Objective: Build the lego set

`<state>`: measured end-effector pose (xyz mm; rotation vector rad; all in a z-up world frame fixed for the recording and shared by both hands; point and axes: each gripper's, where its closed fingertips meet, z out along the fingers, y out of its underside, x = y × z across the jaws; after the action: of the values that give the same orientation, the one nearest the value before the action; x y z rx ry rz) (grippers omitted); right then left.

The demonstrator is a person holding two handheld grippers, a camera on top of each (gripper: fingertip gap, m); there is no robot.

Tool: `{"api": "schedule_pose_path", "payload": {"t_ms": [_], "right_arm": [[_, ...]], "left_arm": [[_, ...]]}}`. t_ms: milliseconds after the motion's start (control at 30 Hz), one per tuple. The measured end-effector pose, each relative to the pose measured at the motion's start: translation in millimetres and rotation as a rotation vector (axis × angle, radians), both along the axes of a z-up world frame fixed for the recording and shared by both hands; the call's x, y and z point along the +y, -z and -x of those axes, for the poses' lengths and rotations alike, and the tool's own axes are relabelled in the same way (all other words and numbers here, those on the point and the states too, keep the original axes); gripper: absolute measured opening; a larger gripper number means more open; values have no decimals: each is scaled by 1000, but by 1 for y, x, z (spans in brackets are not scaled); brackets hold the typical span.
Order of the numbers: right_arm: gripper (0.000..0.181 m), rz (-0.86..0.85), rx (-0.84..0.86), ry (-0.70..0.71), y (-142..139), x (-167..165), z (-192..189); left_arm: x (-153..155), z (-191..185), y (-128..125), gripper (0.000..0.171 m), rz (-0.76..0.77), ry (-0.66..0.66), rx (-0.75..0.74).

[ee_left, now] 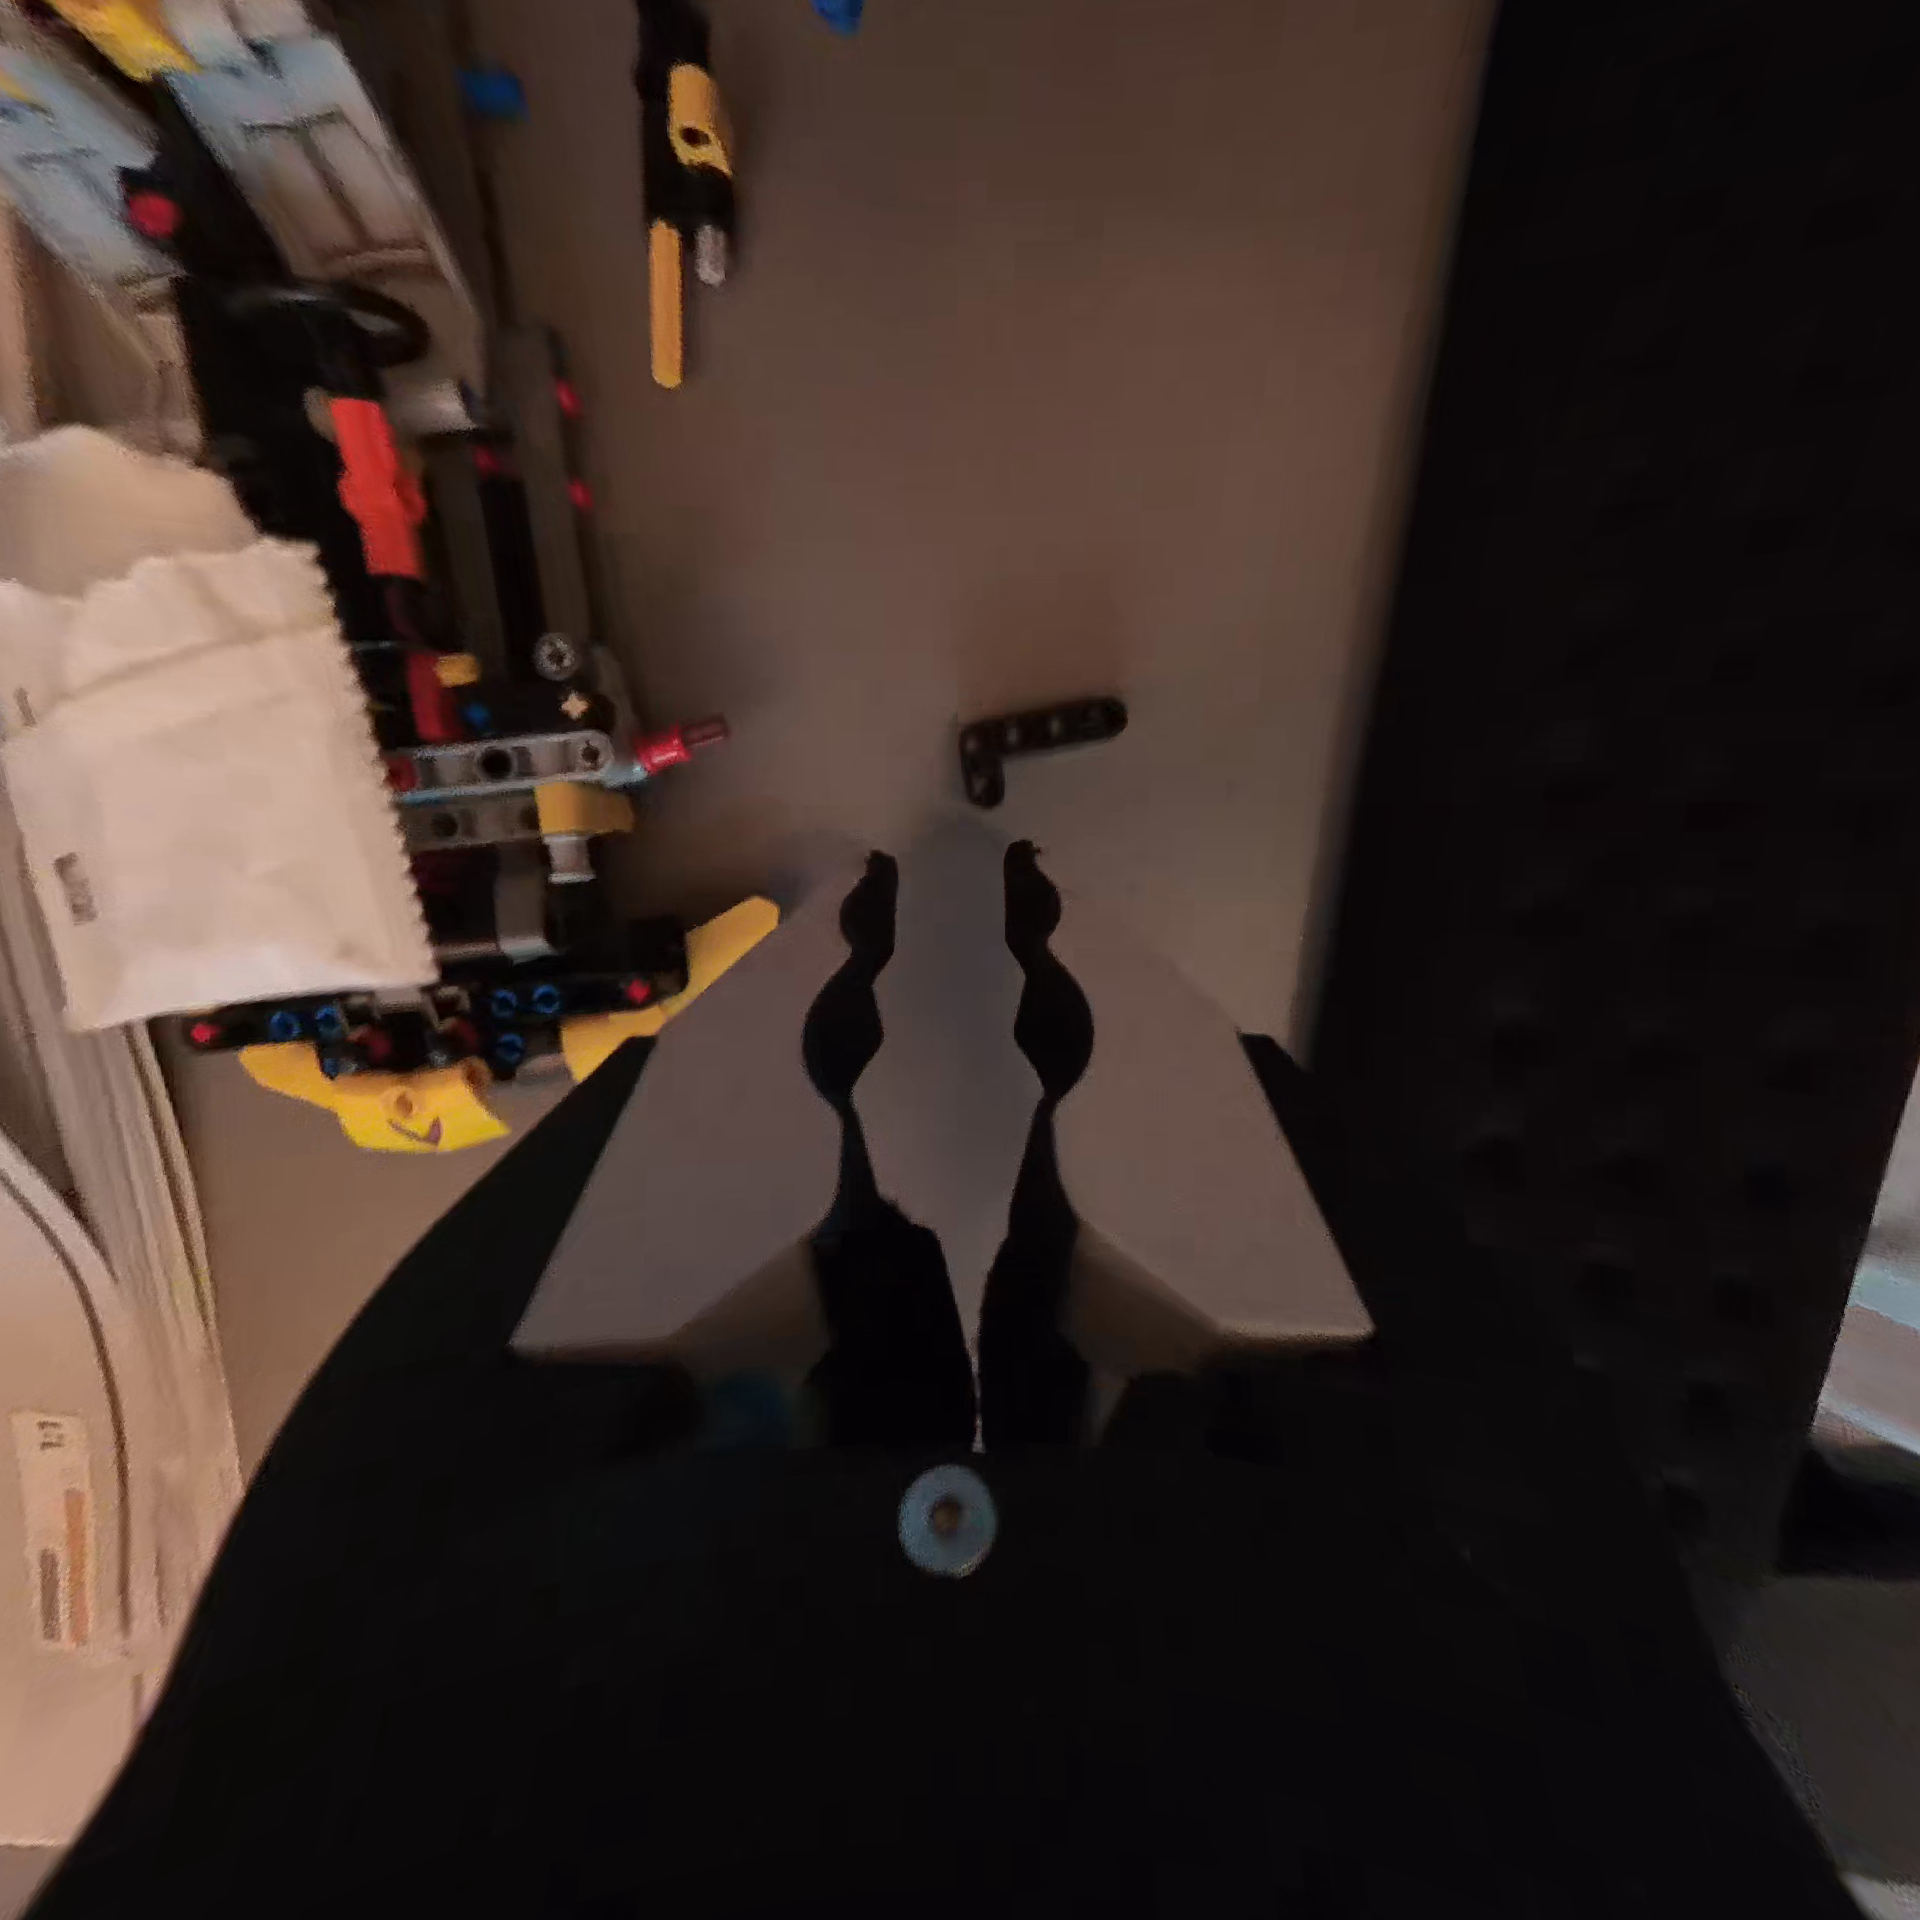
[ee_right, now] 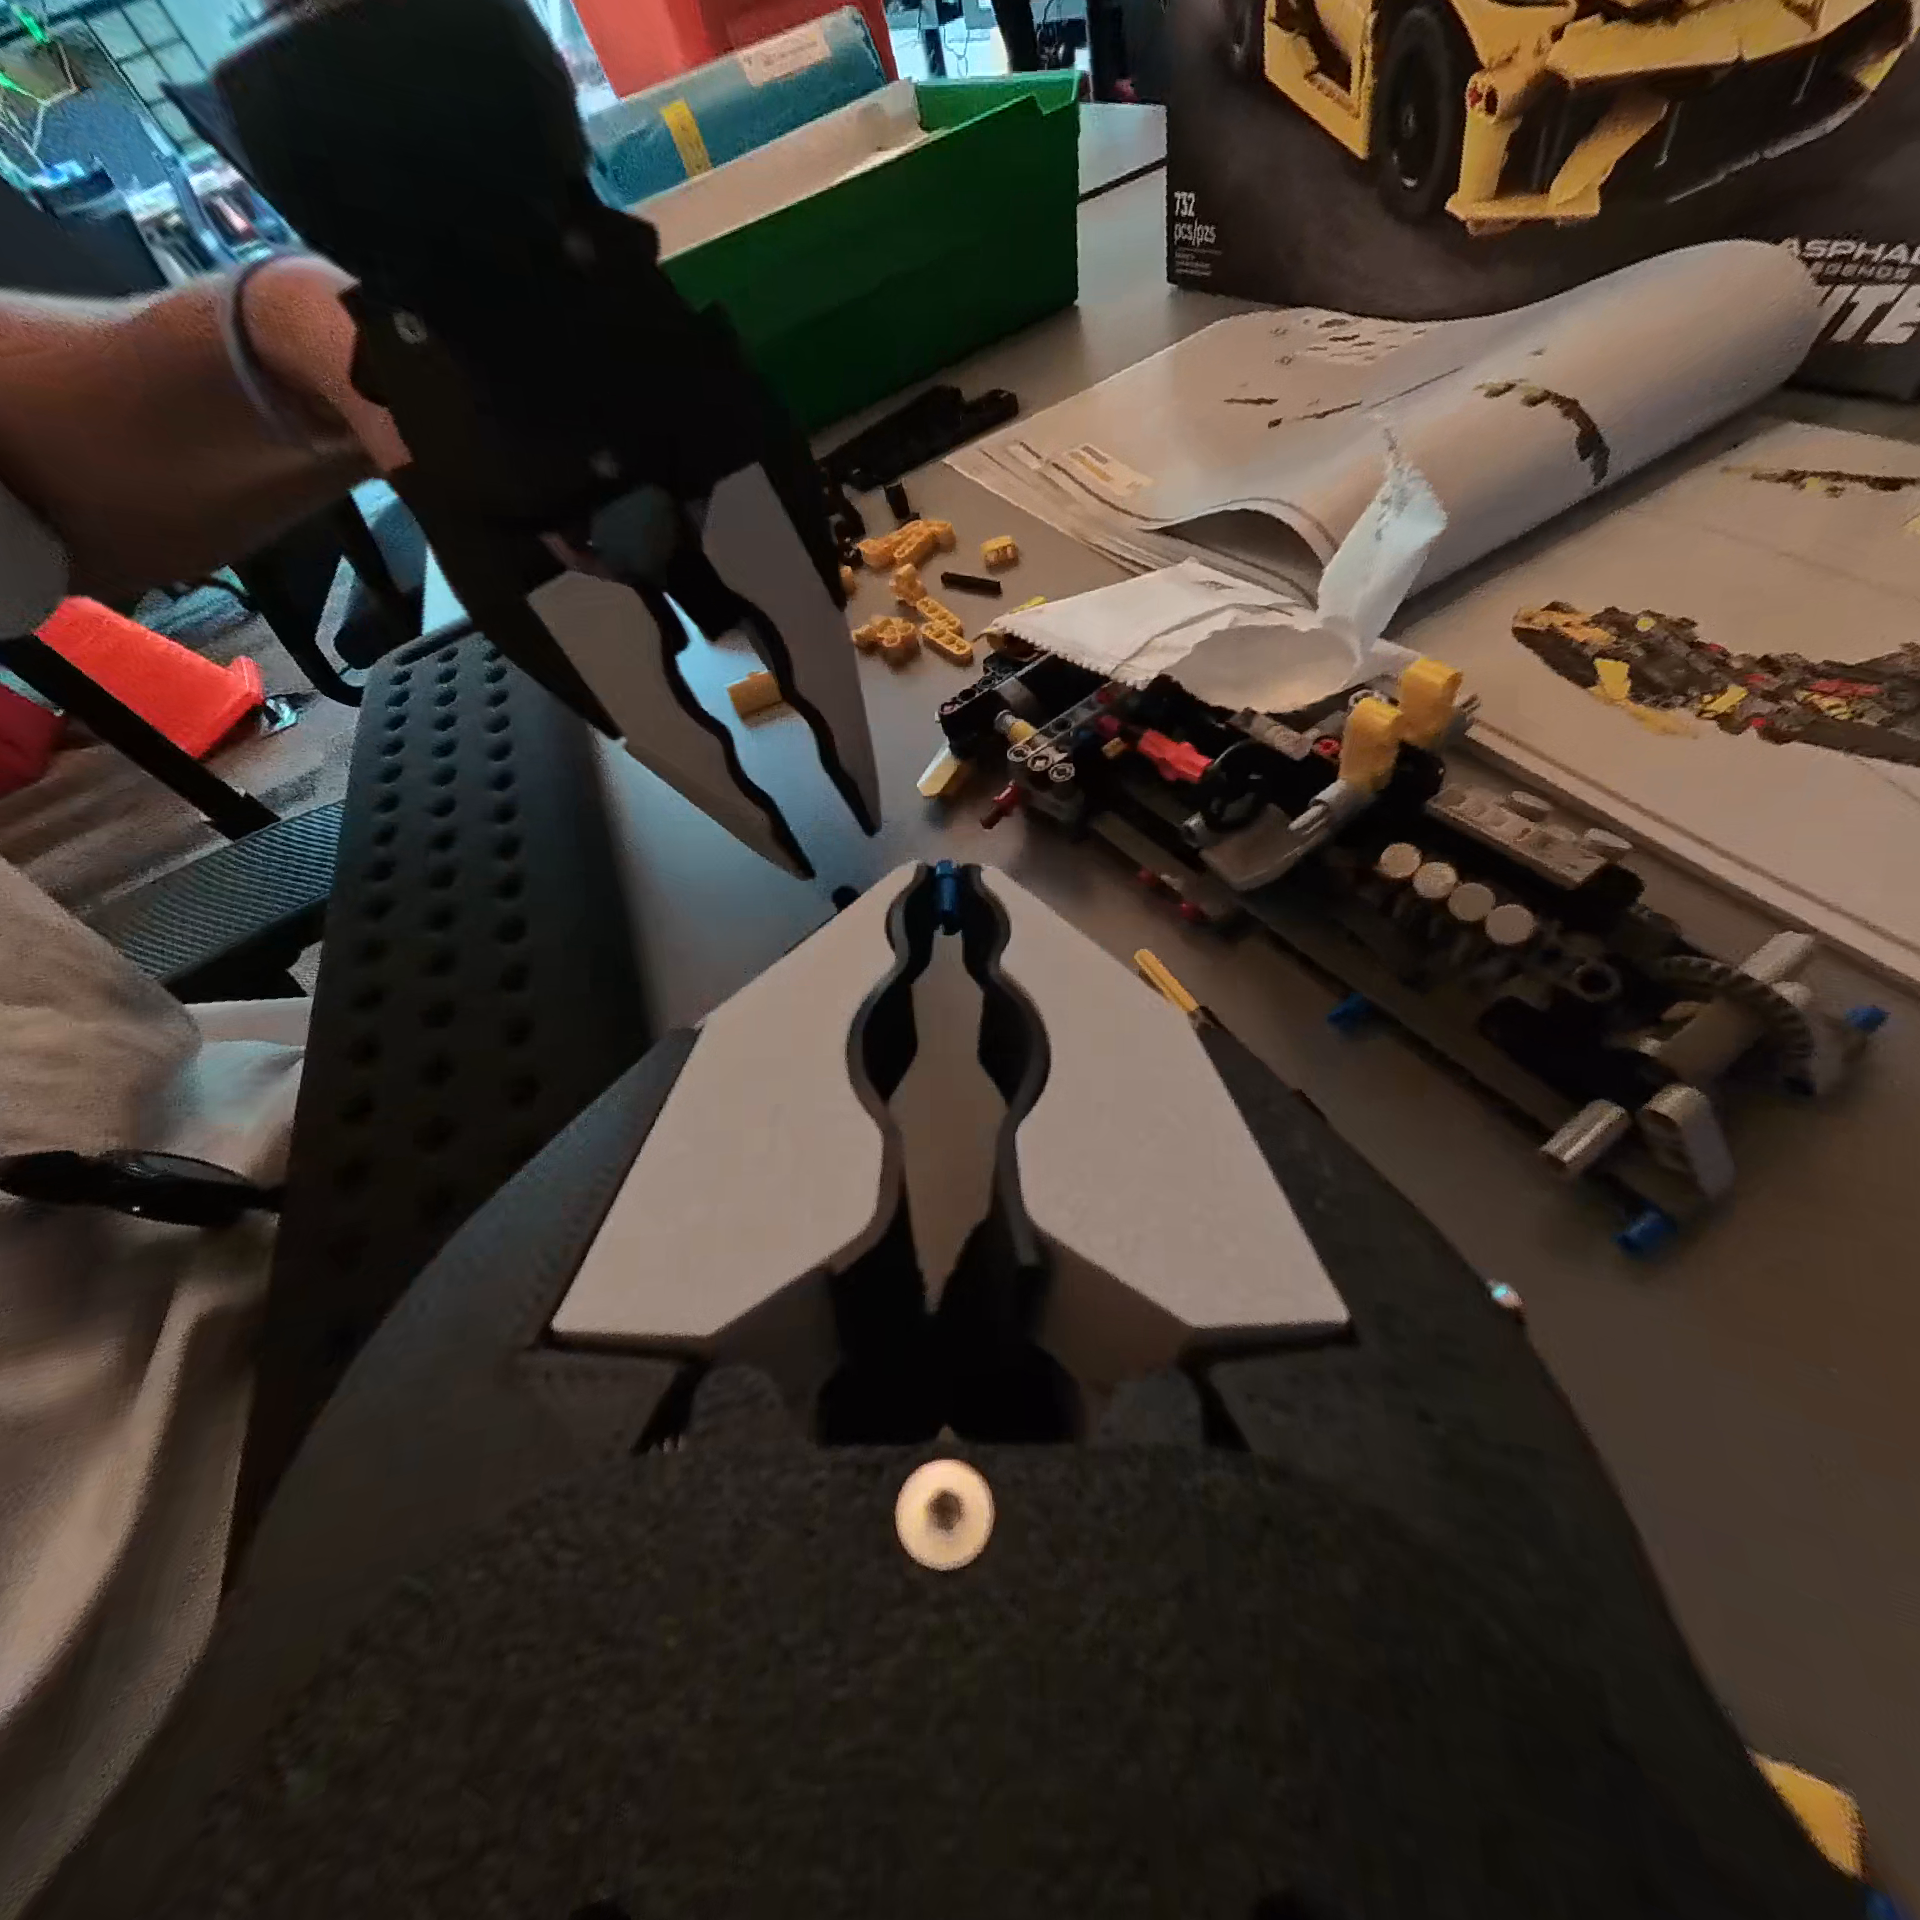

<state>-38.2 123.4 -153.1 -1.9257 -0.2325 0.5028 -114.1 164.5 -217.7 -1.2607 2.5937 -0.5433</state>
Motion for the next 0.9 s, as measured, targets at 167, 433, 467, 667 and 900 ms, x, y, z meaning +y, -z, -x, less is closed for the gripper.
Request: {"api": "schedule_pose_path", "payload": {"t_ms": [167,433,467,667,900], "right_arm": [[4,-23,63,-2,-7,-3,-2],[4,-70,122,29,-17,-4,-11],[4,-92,129,44,-21,-4,-14],[3,-426,80,0,-72,-14,-5],[2,-466,-115,86,-73,2,1]], "left_arm": [[-12,-12,6,16,15,51,69],[-18,-24,3,4,-2,57,12],[-23,-33,-5,4,93,-1,-39],[-27,-78,-133,4,1368,-401,-418],[-46,-74,-134,3,1741,-406,-330]]}}
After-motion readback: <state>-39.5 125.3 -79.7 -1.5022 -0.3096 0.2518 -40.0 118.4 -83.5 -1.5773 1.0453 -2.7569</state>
